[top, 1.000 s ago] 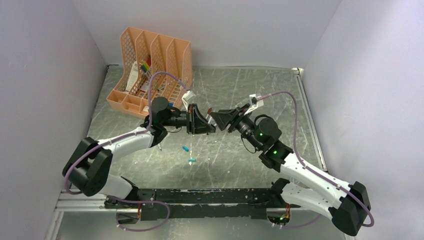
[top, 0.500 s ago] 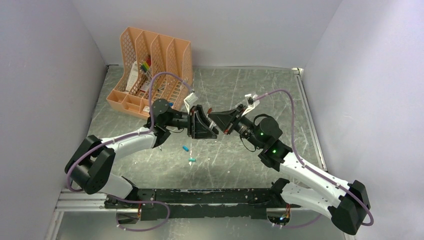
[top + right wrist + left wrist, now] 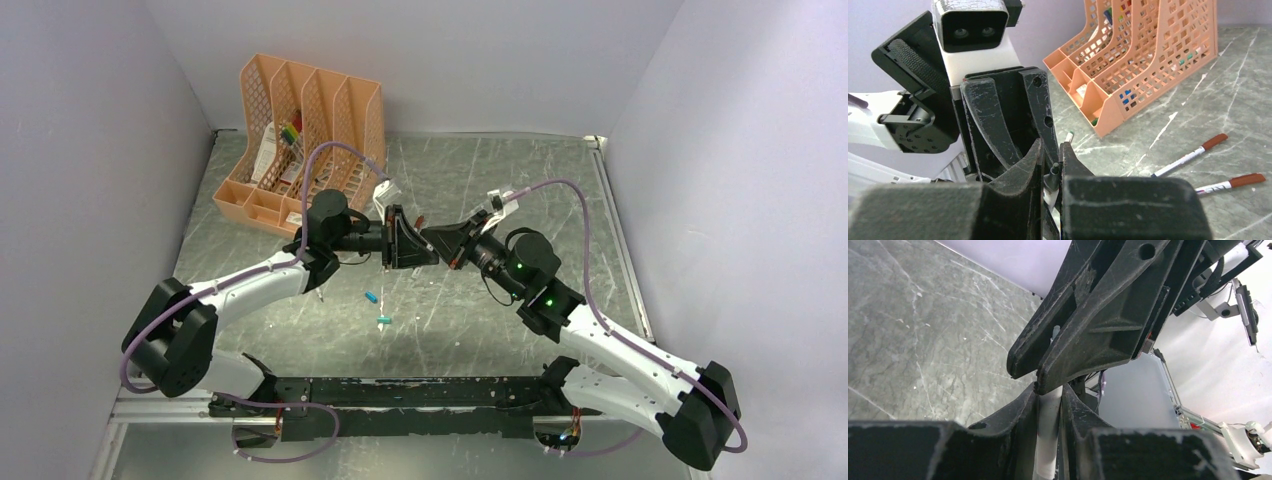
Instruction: Insert the pens into the pen caps
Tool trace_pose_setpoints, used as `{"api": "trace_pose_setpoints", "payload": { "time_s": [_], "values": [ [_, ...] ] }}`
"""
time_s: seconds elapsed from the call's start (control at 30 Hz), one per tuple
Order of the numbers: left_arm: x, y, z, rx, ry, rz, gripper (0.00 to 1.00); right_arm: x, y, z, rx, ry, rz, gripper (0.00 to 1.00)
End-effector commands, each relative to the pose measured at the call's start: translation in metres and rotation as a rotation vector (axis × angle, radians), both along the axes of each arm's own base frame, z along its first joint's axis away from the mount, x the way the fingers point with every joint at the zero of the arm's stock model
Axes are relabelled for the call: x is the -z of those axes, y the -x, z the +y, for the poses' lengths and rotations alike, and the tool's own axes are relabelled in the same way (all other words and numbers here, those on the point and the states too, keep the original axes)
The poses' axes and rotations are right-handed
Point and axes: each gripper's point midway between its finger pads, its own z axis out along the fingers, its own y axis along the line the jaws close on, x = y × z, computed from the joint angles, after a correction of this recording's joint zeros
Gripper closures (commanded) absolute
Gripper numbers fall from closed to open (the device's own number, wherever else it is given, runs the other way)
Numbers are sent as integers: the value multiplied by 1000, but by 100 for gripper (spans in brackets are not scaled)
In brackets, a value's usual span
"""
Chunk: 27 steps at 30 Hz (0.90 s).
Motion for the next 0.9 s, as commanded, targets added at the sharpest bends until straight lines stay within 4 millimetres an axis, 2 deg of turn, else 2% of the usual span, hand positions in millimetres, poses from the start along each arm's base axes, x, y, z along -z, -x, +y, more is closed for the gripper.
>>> {"api": "trace_pose_setpoints", "payload": {
  "time_s": [0.0, 0.17, 0.23, 0.27, 0.33, 0.37, 0.47, 0.53, 0.6, 0.63, 0.7, 0.77, 0.8, 0.83, 0.87],
  "values": [
    [-4, -7, -1, -34, -12, -37, 69, -18, -4, -6, 36, -22, -41, 100],
    [3, -7, -1, -27, -31, -22, 61, -19, -7, -9, 63, -43, -34, 100],
    [4, -6, -1, -25, -36, -23, 61, -18, -7, -10, 68, -41, -35, 100],
    [4, -6, -1, -24, -38, -25, 66, -18, -8, -10, 70, -38, -34, 100],
    [3, -6, -1, -24, -39, -27, 86, -16, -7, -9, 61, -34, -31, 100],
    [2, -6, -1, -23, -38, -32, 92, -15, -7, -8, 58, -30, -28, 100],
    [1, -7, 0, -31, -35, -35, 93, -10, -7, -6, 53, -24, -15, 98],
    [2, -11, 1, -59, -38, -30, 93, -10, -7, -8, 59, -29, -10, 75],
    [7, -26, 6, -128, -62, -9, 93, -12, -6, -16, 87, -42, -11, 57],
    [12, -37, 12, -175, -79, 18, 93, -11, -5, -21, 102, -43, -13, 53],
    [24, -63, 31, -278, -103, 103, 93, -8, -3, -29, 126, -17, -16, 51],
    [27, -86, 59, -367, -64, 170, 93, 8, -1, -32, 125, 45, 14, 51],
    [27, -94, 72, -409, -37, 195, 93, 19, 2, -31, 112, 75, 31, 51],
    [30, -109, 98, -507, -17, 229, 93, 47, 7, -23, 59, 141, 84, 52],
    [30, -115, 107, -548, -18, 232, 93, 63, 12, -17, 27, 177, 116, 52]
  ]
}}
